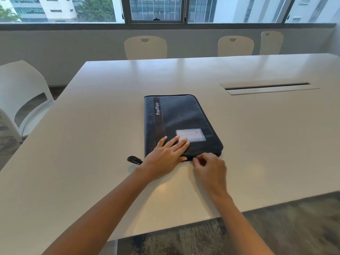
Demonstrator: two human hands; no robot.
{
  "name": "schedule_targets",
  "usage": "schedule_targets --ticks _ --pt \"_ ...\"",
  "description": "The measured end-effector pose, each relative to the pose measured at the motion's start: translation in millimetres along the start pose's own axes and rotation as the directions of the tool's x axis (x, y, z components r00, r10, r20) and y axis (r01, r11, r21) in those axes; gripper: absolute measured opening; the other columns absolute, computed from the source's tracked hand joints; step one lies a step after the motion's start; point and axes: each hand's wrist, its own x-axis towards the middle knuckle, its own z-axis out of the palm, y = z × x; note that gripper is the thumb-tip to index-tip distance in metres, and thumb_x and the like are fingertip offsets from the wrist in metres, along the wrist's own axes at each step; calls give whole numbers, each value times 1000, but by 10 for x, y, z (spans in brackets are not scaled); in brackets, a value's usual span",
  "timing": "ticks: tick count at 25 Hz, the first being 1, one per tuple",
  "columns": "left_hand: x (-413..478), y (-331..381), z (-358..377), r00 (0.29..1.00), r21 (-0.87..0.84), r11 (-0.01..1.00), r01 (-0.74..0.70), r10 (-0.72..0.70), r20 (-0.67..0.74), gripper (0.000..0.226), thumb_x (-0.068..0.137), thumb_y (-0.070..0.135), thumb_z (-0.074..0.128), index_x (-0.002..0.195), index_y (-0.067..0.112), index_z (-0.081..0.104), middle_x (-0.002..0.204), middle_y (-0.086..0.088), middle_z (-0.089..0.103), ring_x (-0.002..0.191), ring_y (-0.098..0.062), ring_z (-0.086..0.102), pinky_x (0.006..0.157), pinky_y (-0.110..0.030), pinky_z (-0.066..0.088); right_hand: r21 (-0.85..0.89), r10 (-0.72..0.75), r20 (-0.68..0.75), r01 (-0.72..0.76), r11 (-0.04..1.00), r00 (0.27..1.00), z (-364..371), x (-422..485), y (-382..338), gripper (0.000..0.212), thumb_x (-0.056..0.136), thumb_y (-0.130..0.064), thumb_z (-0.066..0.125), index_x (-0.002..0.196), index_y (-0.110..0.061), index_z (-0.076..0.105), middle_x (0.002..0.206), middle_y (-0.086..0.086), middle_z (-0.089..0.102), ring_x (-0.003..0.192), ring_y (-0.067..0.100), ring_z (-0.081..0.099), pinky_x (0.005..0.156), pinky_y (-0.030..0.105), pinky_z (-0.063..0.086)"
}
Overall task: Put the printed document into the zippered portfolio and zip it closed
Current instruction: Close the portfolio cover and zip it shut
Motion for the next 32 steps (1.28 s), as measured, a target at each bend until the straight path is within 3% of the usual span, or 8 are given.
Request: schedule_targets --ticks 3,6,10,14,19,24,28,32 --pt "16 57 -27 999 -34 999 38 -38 -17 57 101 43 19 148 15 34 154 -4 37 142 -25 32 112 -53 31 0 -66 47 66 998 997 86 -43 -112 13 84 -21 68 75 -12 71 77 0 68 61 7 50 54 6 27" --pt "0 105 -23 997 -53 997 65 -67 -48 55 101 40 23 144 13 42 149 -5 45 138 -26 40 107 -54 38 -9 -25 10 25 1000 1000 -74 53 98 11 81 -19 69 73 -13 71 74 0 68 60 10 50 55 5 25" --pt "-23 120 17 995 -13 999 40 -41 -91 53 101 40 26 143 14 43 147 -6 47 137 -26 42 107 -53 39 -9 20 -30 -20 1000 999 -450 318 628 10 85 -17 67 79 -12 73 74 1 68 62 7 56 56 14 38" --pt "-24 133 39 991 13 999 40 -38 -125 53 101 41 27 144 14 42 147 -5 46 137 -26 41 107 -53 39 -48 -64 -17 63 997 998 -454 622 858 8 86 -13 67 84 -9 74 80 2 67 65 11 58 58 14 42" --pt "-10 131 75 989 19 999 30 -27 -146 52 101 41 28 143 15 45 147 -3 48 137 -26 42 106 -53 41 -23 -203 43 204 979 978 -331 1105 1023 7 84 -13 70 83 -9 77 76 -1 66 62 11 59 57 26 53" --pt "0 118 82 996 27 999 35 -33 -83 52 102 44 26 144 17 43 148 -2 45 138 -26 40 105 -53 41 31 -278 113 276 961 954 -114 1618 933 8 86 -12 68 86 -10 76 79 -2 64 65 9 58 58 13 44" --pt "40 134 -115 992 -143 986 90 -102 -79 55 100 57 24 139 28 50 145 9 49 136 -14 41 109 -42 34 63 -384 240 381 923 891 -40 1976 984 9 84 -9 70 87 -9 78 81 3 67 65 12 58 64 26 54" --pt "525 58 -331 977 -312 931 192 -211 -28 58 98 60 18 133 31 54 136 12 54 124 -7 44 106 -38 33 124 -421 301 403 907 855 -21 2063 1091 9 84 -11 71 89 -10 78 83 -1 66 66 7 59 61 6 45"
